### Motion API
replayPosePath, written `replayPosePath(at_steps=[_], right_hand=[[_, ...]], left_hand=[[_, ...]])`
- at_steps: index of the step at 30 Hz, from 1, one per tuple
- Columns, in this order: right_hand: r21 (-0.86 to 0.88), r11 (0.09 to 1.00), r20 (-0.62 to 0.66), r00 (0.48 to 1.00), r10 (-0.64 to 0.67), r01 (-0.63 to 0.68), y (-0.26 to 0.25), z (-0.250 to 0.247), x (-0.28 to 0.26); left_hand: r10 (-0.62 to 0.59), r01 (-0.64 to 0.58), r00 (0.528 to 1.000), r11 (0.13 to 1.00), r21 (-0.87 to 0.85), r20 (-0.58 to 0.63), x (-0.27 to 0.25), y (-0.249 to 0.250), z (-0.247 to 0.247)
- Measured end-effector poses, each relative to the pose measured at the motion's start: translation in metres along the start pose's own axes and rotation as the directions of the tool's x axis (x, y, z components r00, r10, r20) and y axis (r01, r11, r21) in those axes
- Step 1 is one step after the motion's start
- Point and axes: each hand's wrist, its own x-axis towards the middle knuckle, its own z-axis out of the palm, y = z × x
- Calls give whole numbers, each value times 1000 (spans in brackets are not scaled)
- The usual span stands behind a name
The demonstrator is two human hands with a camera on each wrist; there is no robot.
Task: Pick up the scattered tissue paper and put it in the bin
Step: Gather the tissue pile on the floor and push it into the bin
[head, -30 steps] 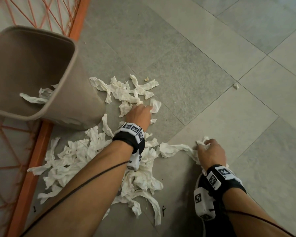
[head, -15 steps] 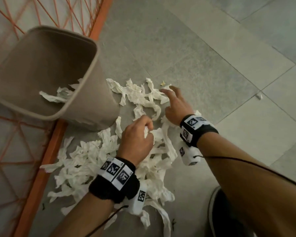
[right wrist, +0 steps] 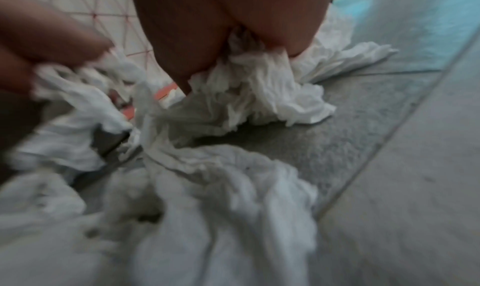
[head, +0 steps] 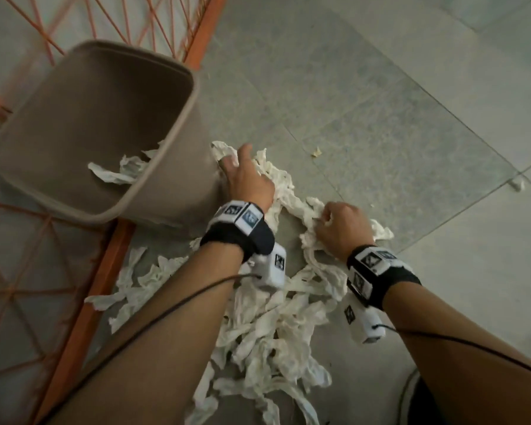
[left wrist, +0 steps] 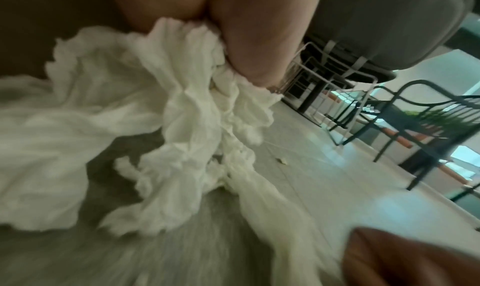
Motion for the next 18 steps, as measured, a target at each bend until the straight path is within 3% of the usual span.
replayPosePath(at_steps=[5, 10, 12, 15, 18], right_hand=[[264, 963, -74, 997, -38, 57, 7, -3, -22], [305, 951, -55, 998, -42, 57, 3, -10, -21], [231, 972, 40, 998, -56, 46, -5, -8, -22], [-29, 998, 219, 975, -49, 57, -13, 1, -23], [-146, 985, 202, 977, -63, 94, -15, 11, -19]], left_hand=[[-212, 196, 974, 962, 189, 73, 36, 11, 15], [-52, 46, 999, 959, 281, 15, 31, 2, 16], [9, -14, 1000, 967, 255, 18, 18, 0, 12], [70, -72, 997, 978, 197, 15, -8, -4, 7], [91, -106, 992, 977, 185, 90, -39, -11, 1]])
